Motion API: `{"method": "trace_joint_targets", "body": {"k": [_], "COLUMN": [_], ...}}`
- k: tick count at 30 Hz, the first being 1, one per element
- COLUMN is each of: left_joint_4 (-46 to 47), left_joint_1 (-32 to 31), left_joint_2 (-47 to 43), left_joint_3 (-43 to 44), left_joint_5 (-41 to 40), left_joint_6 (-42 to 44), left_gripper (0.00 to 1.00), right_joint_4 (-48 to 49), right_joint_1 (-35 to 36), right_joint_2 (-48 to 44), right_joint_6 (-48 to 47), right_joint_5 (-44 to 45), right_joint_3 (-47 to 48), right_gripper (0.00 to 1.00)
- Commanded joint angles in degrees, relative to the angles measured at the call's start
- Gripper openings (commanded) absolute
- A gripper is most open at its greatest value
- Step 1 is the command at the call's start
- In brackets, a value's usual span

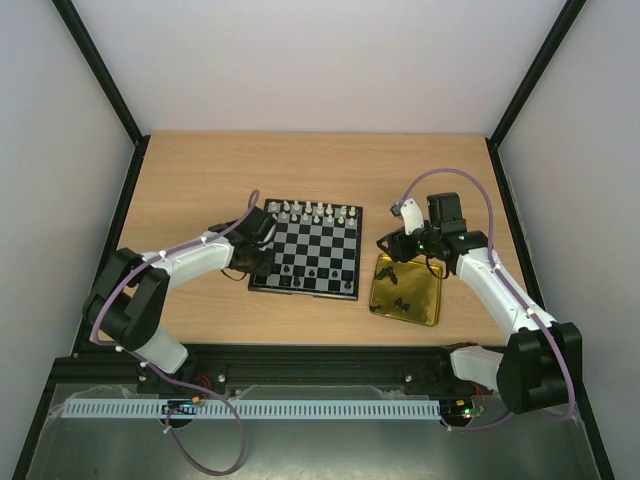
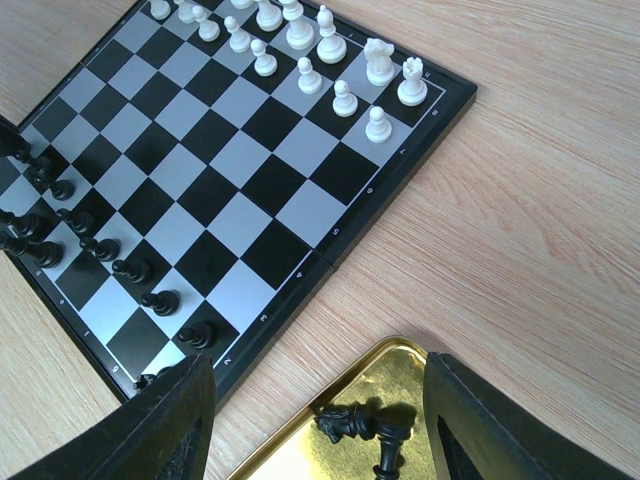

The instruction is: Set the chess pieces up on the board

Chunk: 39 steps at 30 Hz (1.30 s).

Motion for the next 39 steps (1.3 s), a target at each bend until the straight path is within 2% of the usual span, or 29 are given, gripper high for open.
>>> {"method": "trace_joint_targets", "body": {"k": [1, 10, 16, 17, 18, 19, 20, 21, 22, 25, 27, 30, 33, 34, 37, 39], "left_joint_4": [0.54, 0.16, -1.6, -1.1, -0.24, 1.03, 2.58, 4.52, 6.68, 11.38, 10.82, 10.36, 13.86, 15.23, 19.59, 22.12], "left_joint_1": [-0.05, -0.11, 0.07, 0.07, 0.07, 0.07, 0.01, 0.03, -0.01, -0.02, -0.02, -0.15, -1.03, -1.56, -4.6, -5.72], "left_joint_2": [0.89, -3.05, -6.86, -7.8, -8.93, -10.09, -11.52, -12.85, -14.36, -16.85, -15.5, -13.05, -13.53, -14.06, -16.51, -17.32], "left_joint_3": [-0.76, 0.43, 7.13, 8.3, 9.09, 9.85, 10.34, 10.45, 10.18, 9.36, 10.93, 13.32, 13.32, 13.33, 13.56, 14.73], "left_joint_5": [-1.08, -1.58, -1.19, -0.11, 1.3, 3.04, 4.68, 5.89, 5.8, 2.67, 1.33, 3.75, 6.38, 5.62, -0.24, -2.6], "left_joint_6": [0.33, -0.01, 2.75, 3.59, 4.45, 5.44, 6.23, 6.72, 6.42, 4.92, 4.82, 5.16, 5.6, 5.88, 6.68, 7.35], "left_gripper": [0.16, 0.27, 0.31, 0.31, 0.32, 0.36, 0.52, 0.88, 0.98, 0.99, 0.99, 0.99, 0.99, 0.99, 0.99, 0.99], "right_joint_4": [-2.17, -2.42, -2.41, -2.45, -2.43, -2.62, -3.16, -3.79, -4.31, -4.47, -4.43, -5.25, -5.42, -5.95, -7.27, -9.46], "right_joint_1": [-0.09, -0.13, -0.12, -0.09, -0.1, -0.06, -0.07, 0.0, -0.07, -0.07, 0.0, -0.02, -0.05, -0.06, 0.03, 0.01], "right_joint_2": [0.61, 0.61, -0.13, -0.13, -0.13, -0.07, 0.14, 0.38, 0.64, 1.17, 1.31, 0.56, -1.25, -1.54, -1.64, -0.83], "right_joint_6": [-0.64, -0.63, -0.72, -0.56, -0.12, 0.31, 0.56, 0.63, 0.38, 0.9, -0.32, -3.36, -3.95, -3.7, -2.94, -5.6], "right_joint_5": [-1.22, -1.37, -2.57, -2.21, -1.17, -0.06, 1.22, 2.14, 2.44, 4.61, 5.87, 4.22, 2.48, 3.51, 15.24, 17.99], "right_joint_3": [0.33, 0.5, 0.41, 0.54, 0.61, 0.85, 1.52, 2.06, 2.54, 3.19, 3.3, 3.26, 3.02, 3.57, 5.83, 6.8], "right_gripper": [0.58, 0.62, 0.64, 0.73, 0.98, 0.99, 0.99, 0.99, 0.98, 0.99, 0.99, 0.99, 0.99, 0.99, 0.99, 0.99]}}
